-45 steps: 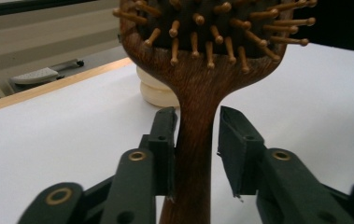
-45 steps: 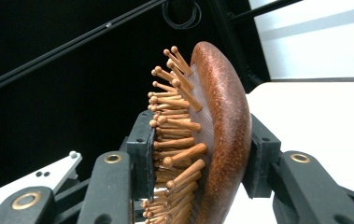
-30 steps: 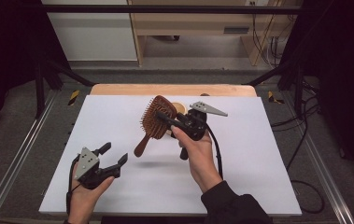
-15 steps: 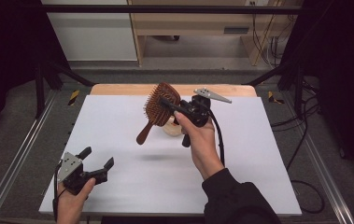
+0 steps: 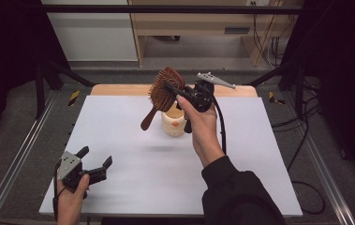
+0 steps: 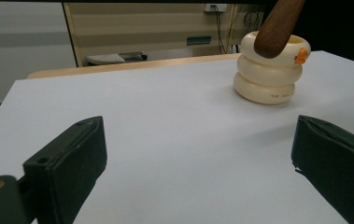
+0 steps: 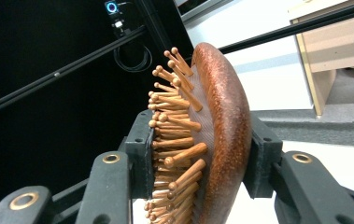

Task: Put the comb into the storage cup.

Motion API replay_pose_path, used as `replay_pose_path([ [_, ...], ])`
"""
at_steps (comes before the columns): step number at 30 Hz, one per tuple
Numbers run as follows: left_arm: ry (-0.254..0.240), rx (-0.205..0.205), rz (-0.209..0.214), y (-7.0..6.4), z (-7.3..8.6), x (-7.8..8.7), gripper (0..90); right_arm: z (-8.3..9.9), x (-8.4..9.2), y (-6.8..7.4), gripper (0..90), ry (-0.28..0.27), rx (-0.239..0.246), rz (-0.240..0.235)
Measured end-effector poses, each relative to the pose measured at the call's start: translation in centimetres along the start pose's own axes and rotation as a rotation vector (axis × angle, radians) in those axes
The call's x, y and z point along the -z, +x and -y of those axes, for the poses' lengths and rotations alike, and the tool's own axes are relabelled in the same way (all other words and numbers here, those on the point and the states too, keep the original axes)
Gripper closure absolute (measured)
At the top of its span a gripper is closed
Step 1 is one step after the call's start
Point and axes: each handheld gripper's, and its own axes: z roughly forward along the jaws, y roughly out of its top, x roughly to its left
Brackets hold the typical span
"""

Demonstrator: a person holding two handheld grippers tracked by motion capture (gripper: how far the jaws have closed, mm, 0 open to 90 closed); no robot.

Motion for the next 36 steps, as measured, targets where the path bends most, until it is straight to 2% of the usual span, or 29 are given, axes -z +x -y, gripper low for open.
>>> replay_pose_path([
  [13, -0.001, 0.004, -0.012, 0.3, 0.1, -0.1, 3.6, -2.8, -0.1, -0.7, 53.8, -0.050, -0.017, 0.027],
  [33, 0.002, 0.001, -0.007, 0.4, 0.1, -0.1, 3.6, -3.5, 0.2, -2.0, 53.6, -0.070, -0.032, 0.056],
  [36, 0.000, 0.001, -0.009, 0.4, 0.1, -0.1, 3.3, -3.7, 0.3, -2.1, 53.6, -0.069, -0.022, 0.067],
])
